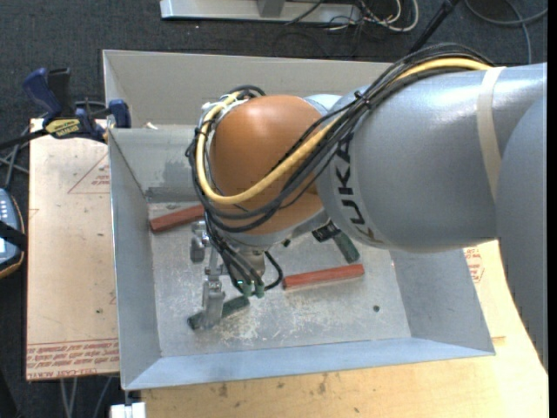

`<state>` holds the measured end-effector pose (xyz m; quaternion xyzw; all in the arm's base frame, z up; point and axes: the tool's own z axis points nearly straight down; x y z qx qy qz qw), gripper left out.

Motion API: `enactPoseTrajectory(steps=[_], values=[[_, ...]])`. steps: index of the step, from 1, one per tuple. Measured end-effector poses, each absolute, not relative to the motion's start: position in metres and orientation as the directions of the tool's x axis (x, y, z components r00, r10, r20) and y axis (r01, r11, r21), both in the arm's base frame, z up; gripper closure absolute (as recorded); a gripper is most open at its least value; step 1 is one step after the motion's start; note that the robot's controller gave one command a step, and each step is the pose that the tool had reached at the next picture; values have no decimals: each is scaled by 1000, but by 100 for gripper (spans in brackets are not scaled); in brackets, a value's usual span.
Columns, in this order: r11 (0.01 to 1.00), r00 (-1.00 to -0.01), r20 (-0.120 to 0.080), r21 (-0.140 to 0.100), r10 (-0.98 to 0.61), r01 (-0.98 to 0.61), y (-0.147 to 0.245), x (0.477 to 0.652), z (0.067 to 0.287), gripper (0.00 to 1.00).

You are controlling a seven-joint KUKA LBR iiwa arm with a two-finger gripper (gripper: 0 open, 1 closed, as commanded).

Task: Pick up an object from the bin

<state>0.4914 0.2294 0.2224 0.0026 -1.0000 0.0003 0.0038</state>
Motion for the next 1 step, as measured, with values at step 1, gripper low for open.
enactPoseTrajectory(steps=[1], values=[[1000,-1000,0,1,0,0,228,494,227,0]])
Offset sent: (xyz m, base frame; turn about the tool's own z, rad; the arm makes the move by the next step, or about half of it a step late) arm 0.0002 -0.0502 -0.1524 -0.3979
